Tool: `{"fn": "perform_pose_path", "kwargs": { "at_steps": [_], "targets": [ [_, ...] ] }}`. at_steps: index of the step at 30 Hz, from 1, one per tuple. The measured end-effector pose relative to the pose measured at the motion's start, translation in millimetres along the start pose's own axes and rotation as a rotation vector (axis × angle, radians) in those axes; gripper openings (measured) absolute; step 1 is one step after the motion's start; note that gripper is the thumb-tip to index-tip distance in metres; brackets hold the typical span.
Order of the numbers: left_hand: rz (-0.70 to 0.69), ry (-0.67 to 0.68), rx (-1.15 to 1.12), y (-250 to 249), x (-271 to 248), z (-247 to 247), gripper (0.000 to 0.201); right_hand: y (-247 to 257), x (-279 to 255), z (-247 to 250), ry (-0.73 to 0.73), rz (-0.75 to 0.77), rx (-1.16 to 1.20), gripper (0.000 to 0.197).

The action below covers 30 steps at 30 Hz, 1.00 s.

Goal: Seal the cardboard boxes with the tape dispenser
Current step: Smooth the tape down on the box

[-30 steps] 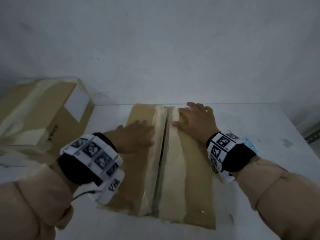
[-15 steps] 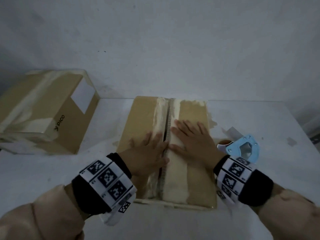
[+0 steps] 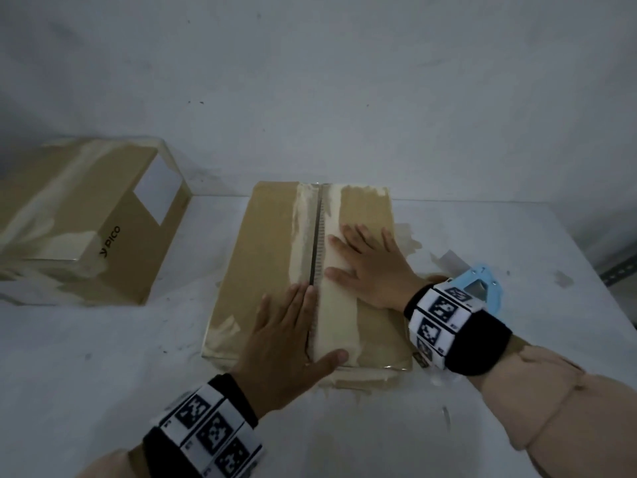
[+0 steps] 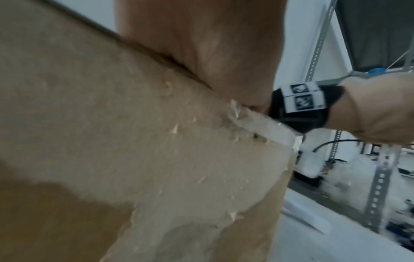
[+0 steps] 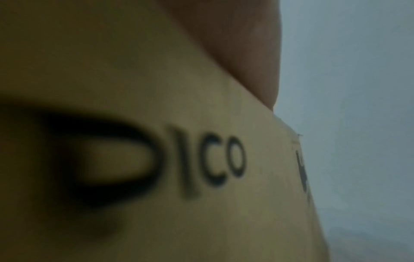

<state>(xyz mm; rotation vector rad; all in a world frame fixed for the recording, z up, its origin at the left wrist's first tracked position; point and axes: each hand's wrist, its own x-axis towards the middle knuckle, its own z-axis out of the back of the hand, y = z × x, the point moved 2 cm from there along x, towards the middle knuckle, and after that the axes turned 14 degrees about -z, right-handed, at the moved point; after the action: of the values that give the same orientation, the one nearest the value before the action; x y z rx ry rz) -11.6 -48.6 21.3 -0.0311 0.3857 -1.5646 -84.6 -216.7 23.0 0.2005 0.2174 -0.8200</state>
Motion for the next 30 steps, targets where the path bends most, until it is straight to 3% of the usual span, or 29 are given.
{"fn": "perform_pose_path", "kwargs": {
  "at_steps": [5, 9, 13, 17, 19, 23, 27, 30],
  "targets": [
    [0.003, -0.131, 0.026, 29.1, 11.6, 7.0, 0.116, 3.9, -24.0, -9.2, -0.001, 0.034, 0.058, 0.074],
    [-0.067, -0.363, 0.109, 53.9, 12.4, 3.1, 0.076, 15.4, -33.4, -17.2, -0.09, -0.01, 0.325, 0.078],
    [-0.119, -0.545, 0.191, 69.4, 6.1, 0.4, 0.062, 32.4, -37.0, -26.7, -0.132, 0.054, 0.49, 0.094],
    [-0.077, -0.642, 0.169, 83.3, -0.6, 3.6, 0.055, 49.5, -14.3, -22.3, -0.134, 0.087, 0.519, 0.084],
    [-0.027, -0.628, 0.134, 95.1, -3.2, 4.8, 0.057, 60.9, -2.6, -19.0, -0.133, 0.106, 0.51, 0.074],
    [0.121, -0.46, 0.076, 123.7, -6.5, 11.4, 0.072, 84.2, 20.2, -10.5, -0.124, 0.12, 0.534, 0.063],
    [0.233, -0.408, 0.058, 148.0, -7.6, 19.5, 0.08, 101.8, 37.6, -8.7, -0.203, 0.033, 0.566, 0.075],
    [0.253, -0.402, 0.051, 162.0, -8.2, 23.7, 0.081, 109.5, 36.3, -12.9, -0.1, -0.059, 0.613, 0.078]
  ]
}}
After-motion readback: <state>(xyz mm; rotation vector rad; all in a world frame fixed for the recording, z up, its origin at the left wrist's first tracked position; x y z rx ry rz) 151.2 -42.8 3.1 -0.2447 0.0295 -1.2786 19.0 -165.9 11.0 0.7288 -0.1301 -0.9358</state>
